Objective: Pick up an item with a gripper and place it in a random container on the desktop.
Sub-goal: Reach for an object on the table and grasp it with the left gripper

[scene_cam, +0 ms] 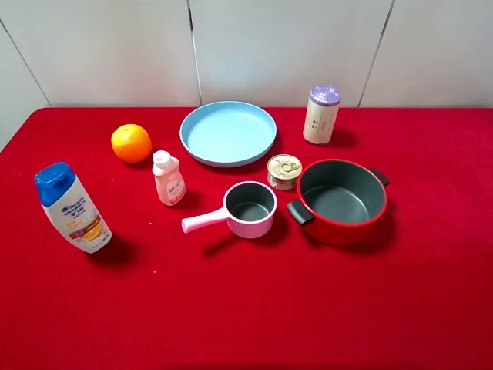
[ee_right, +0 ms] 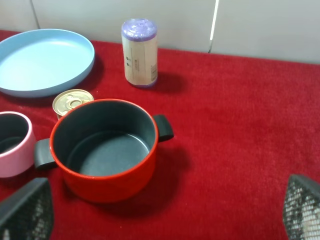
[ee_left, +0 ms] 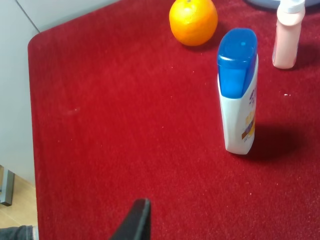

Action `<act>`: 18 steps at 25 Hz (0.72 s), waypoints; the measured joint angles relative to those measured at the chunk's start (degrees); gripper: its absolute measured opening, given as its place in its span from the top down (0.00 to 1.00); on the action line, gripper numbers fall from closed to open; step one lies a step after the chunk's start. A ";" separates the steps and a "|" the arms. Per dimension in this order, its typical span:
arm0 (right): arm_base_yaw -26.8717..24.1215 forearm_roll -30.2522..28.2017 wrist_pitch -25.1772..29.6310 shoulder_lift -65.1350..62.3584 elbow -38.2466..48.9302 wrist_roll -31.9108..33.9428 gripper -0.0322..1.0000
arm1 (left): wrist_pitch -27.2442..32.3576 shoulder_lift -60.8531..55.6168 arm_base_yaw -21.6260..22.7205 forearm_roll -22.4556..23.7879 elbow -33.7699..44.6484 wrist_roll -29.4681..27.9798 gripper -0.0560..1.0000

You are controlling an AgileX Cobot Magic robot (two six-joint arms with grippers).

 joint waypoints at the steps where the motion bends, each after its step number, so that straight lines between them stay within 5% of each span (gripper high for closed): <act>1: 0.00 0.00 0.00 0.00 0.00 0.00 0.30 | 0.00 0.00 0.00 0.00 0.00 0.00 0.02; 18: 0.00 0.00 0.00 0.00 0.00 0.00 0.30 | 0.00 0.00 0.00 0.00 0.00 0.00 0.02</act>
